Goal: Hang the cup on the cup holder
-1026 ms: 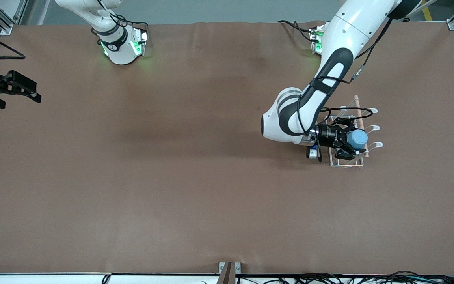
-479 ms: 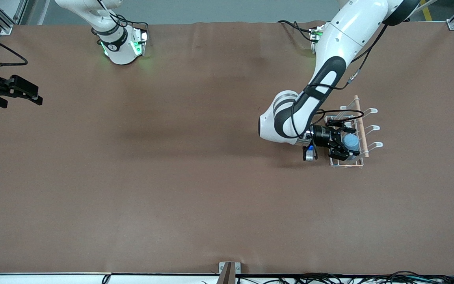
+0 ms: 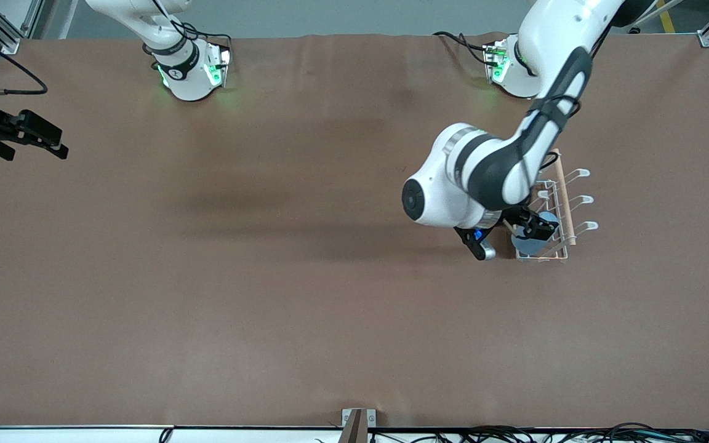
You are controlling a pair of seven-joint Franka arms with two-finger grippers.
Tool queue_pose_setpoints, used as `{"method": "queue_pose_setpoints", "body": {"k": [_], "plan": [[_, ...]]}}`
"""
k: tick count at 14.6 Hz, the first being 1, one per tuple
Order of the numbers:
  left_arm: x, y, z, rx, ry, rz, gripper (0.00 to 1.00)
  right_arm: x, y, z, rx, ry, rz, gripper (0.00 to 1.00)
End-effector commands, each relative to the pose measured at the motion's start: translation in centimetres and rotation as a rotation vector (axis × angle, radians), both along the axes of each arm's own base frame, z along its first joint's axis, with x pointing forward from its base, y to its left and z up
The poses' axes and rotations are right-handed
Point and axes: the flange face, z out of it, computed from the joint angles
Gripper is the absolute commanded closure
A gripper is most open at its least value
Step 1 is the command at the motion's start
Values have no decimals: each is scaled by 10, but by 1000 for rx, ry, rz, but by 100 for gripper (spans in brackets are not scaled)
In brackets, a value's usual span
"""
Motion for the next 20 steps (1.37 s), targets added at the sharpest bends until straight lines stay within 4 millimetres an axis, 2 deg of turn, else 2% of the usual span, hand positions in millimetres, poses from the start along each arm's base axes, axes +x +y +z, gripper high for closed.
{"method": "queue_pose_setpoints", "body": {"k": [1,2,4,7,8,10,12,13,14,20], "plan": [[14,22,54,-182,-104,199,0,-7,-4,7,-7,-23,-24,0],[16,31,80,-297,-143,265,0,-6,-1,12,-7,-32,-18,0],[22,67,126,-467,-173,374,0,-5,0,10,-9,-31,-15,0],[12,96,187,-511,-266,398,0,-3,-3,4,-21,-12,-19,0],[10,112,205,-518,-297,412,0,-5,-4,3,-24,3,-22,0],[16,139,222,-559,-309,360,0,-5,-5,1,-29,11,-37,0],[13,143,231,-571,-312,340,0,-3,-6,-2,-37,17,-38,0],[5,145,248,-584,-336,339,0,-3,-6,-3,-50,19,-35,0],[1,149,257,-600,-348,350,0,-3,-6,-3,-57,19,-37,0],[-23,181,302,-723,-424,523,0,-2,-7,-4,-51,21,-55,0]]}}
